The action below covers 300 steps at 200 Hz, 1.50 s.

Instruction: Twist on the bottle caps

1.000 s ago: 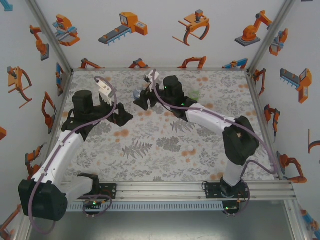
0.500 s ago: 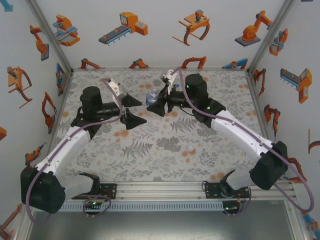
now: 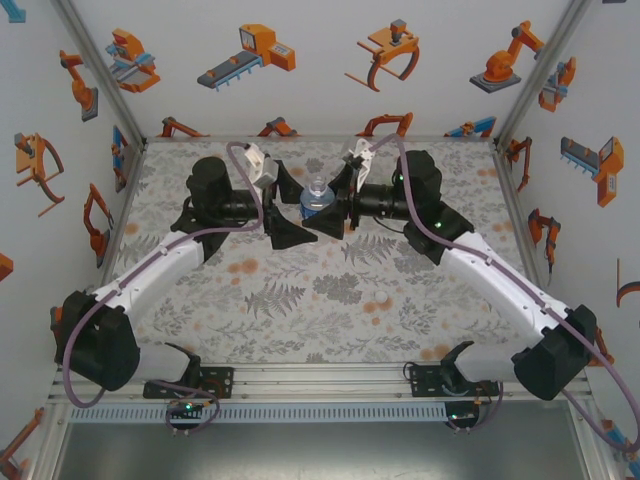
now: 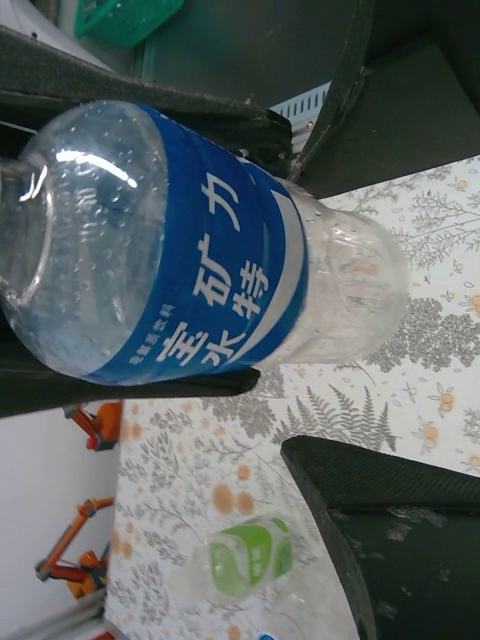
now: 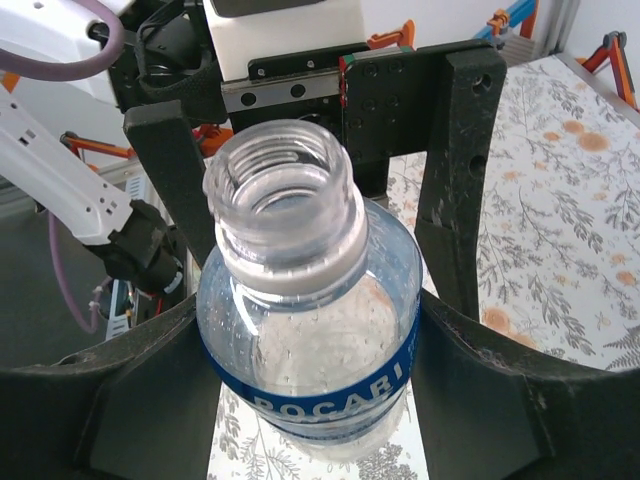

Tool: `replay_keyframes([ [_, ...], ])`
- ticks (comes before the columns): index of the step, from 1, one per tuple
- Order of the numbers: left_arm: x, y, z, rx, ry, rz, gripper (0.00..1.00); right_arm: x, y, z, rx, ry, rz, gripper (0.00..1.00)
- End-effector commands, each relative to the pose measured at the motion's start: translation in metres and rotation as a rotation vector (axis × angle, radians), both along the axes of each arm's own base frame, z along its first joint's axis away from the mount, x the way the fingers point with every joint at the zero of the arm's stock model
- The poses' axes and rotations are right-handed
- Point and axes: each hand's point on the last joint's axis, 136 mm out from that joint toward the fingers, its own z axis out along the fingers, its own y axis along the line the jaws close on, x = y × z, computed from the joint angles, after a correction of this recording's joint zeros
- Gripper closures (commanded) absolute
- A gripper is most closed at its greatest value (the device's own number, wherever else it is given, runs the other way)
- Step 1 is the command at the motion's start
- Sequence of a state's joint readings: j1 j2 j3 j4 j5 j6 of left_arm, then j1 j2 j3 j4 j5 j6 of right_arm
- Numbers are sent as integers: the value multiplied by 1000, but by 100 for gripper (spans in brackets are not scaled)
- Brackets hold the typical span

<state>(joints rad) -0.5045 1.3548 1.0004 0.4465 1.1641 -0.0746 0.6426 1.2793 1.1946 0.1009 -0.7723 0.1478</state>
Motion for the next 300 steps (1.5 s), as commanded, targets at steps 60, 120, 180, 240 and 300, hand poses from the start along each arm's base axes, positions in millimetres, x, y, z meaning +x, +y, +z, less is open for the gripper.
replay_keyframes([
  [60,-29,-17,26,-46,-42,-157,19,-12,-9,36,111,-120,6,72],
  [120,-29,-21,35,-83,-46,-160,33,-17,-8,44,141,-142,40,73],
  [180,-29,-20,36,-83,-41,-160,46,-17,-8,43,143,-144,39,73],
  [240,-13,-12,27,-18,-53,-35,69,-4,-13,40,122,-119,-60,31],
  [300,20,13,16,146,-73,212,97,36,-36,20,53,-15,-324,24],
])
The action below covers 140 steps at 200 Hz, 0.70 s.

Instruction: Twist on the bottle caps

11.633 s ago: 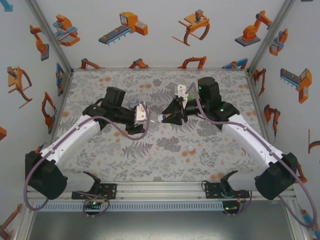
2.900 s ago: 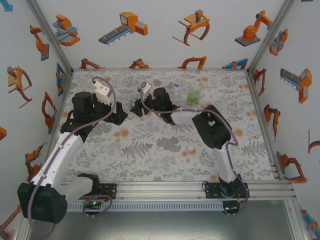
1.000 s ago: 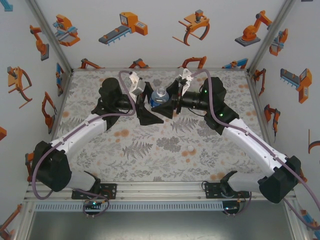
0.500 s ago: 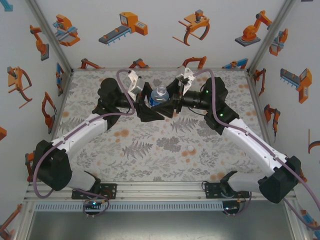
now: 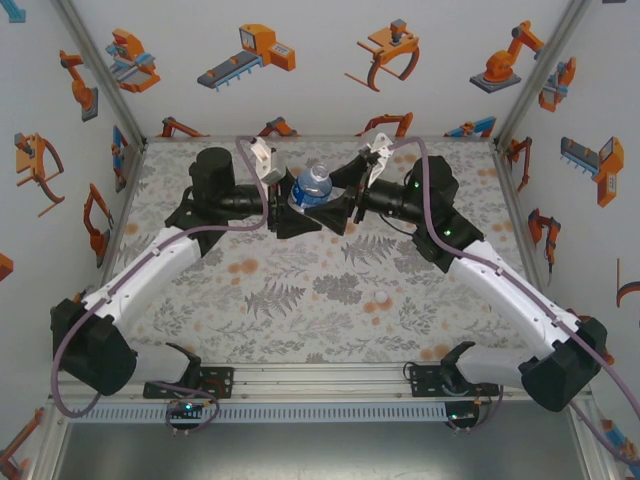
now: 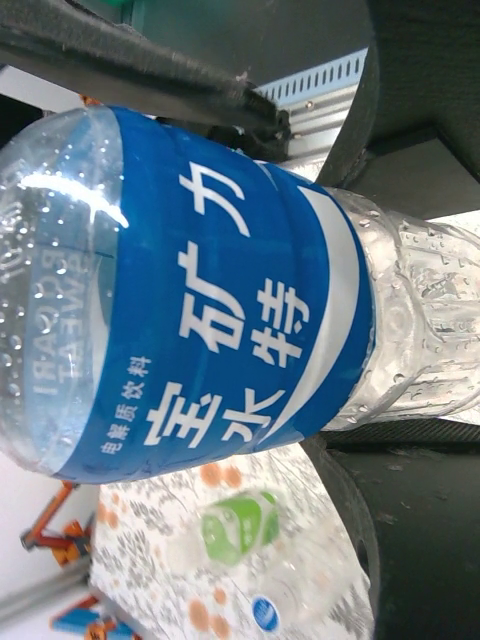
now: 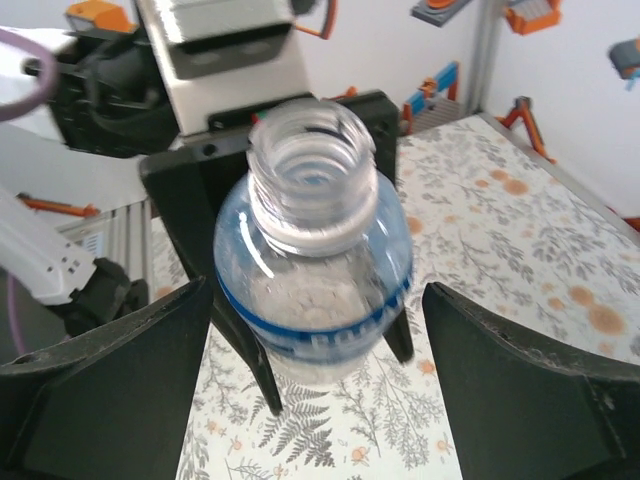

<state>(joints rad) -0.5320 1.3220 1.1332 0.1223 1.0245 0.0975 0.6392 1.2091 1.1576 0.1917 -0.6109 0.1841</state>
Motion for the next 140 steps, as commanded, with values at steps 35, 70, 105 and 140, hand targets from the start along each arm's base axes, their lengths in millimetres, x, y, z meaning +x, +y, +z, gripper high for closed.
replay_keyframes([
  [35,36,42,-7,102,22,211,100,50,-39,-36,-61,250,-322,33],
  [70,45,59,-21,146,2,291,100,60,-67,-93,-170,483,-520,43],
  [105,50,62,-35,162,12,320,100,54,-98,-163,-294,718,-673,47],
  [140,52,61,-42,168,38,319,100,35,-117,-230,-413,930,-734,51],
])
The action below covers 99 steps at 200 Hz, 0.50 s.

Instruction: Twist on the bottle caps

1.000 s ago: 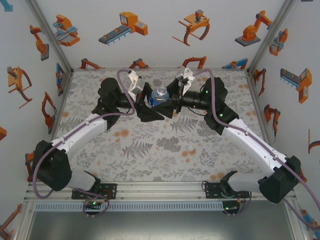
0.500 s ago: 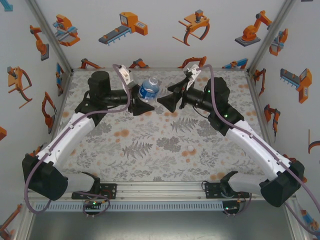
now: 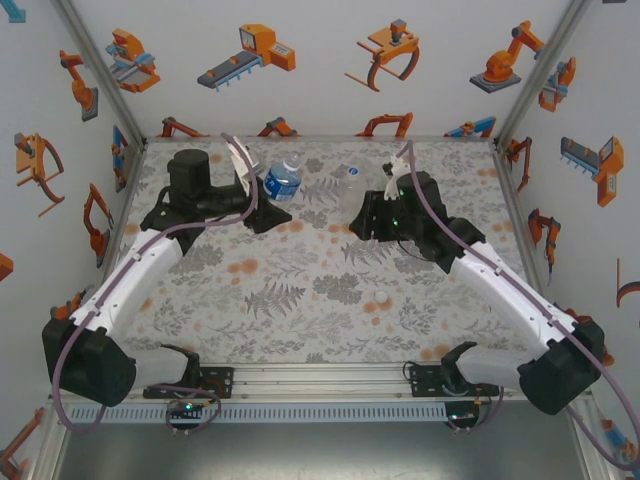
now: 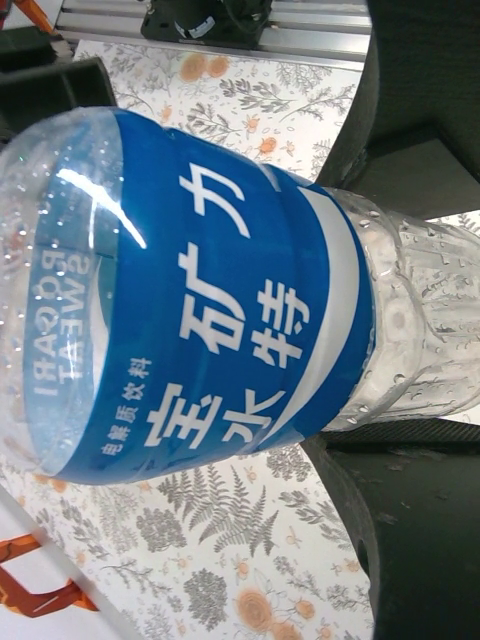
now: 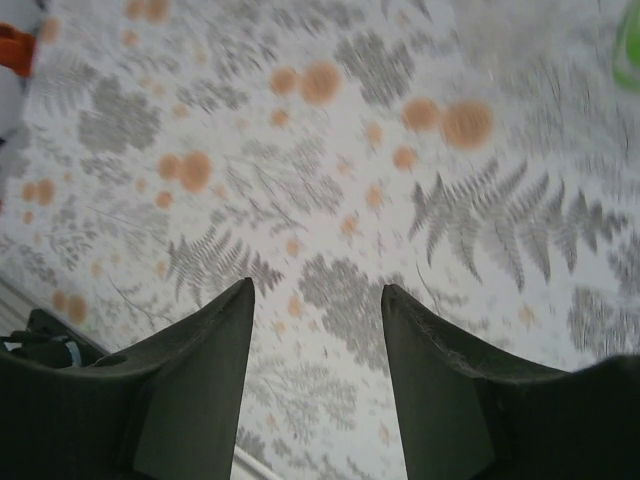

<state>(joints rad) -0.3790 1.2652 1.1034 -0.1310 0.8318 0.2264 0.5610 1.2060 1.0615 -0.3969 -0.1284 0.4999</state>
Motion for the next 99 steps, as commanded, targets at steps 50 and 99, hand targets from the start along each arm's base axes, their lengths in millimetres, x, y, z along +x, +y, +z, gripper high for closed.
replay_keyframes([
  [50,0,2,-2,16,-8,-1,100,-39,-44,-131,-247,422,-143,53],
  [99,0,2,-5,23,0,-1,100,-54,-63,-179,-384,535,-165,51],
])
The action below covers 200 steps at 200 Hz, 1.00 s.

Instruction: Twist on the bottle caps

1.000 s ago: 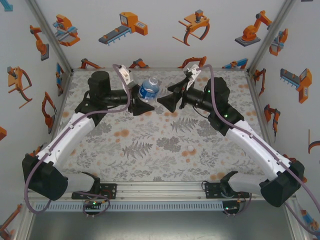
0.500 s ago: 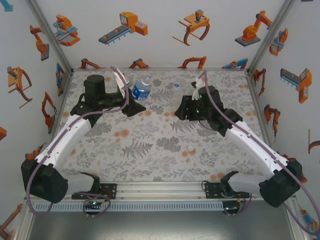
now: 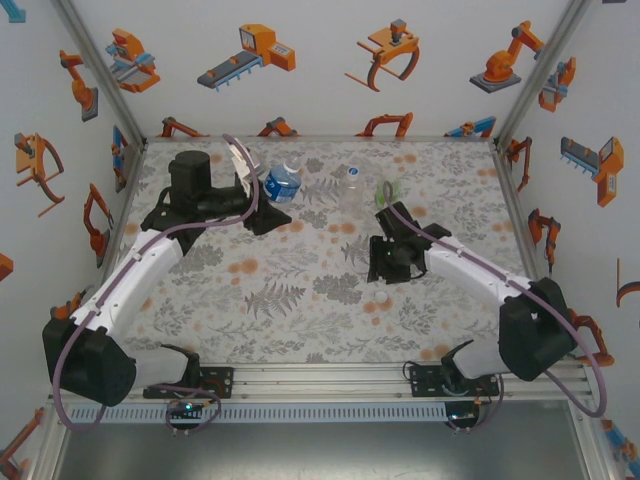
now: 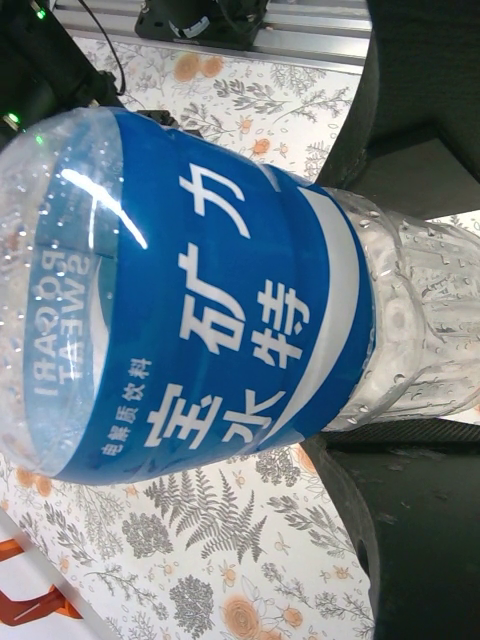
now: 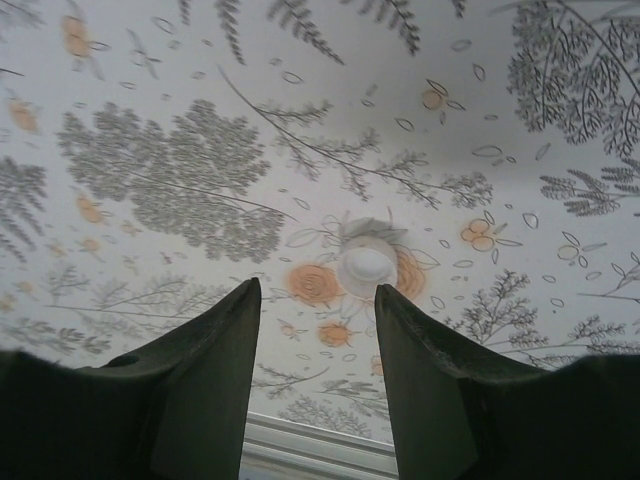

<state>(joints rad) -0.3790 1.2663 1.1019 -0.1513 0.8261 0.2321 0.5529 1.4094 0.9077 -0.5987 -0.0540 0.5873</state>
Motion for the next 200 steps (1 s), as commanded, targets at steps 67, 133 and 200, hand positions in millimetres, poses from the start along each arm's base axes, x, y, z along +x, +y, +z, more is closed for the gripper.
replay_keyframes([
  [67,0,1,-2,15,-9,-10,100,-12,-14,-52,-111,125,-4,50],
  [133,0,1,-3,16,-3,-11,100,-16,-12,-57,-113,155,9,61],
  [200,2,1,-2,16,-7,-4,100,8,13,-31,-78,107,57,63],
])
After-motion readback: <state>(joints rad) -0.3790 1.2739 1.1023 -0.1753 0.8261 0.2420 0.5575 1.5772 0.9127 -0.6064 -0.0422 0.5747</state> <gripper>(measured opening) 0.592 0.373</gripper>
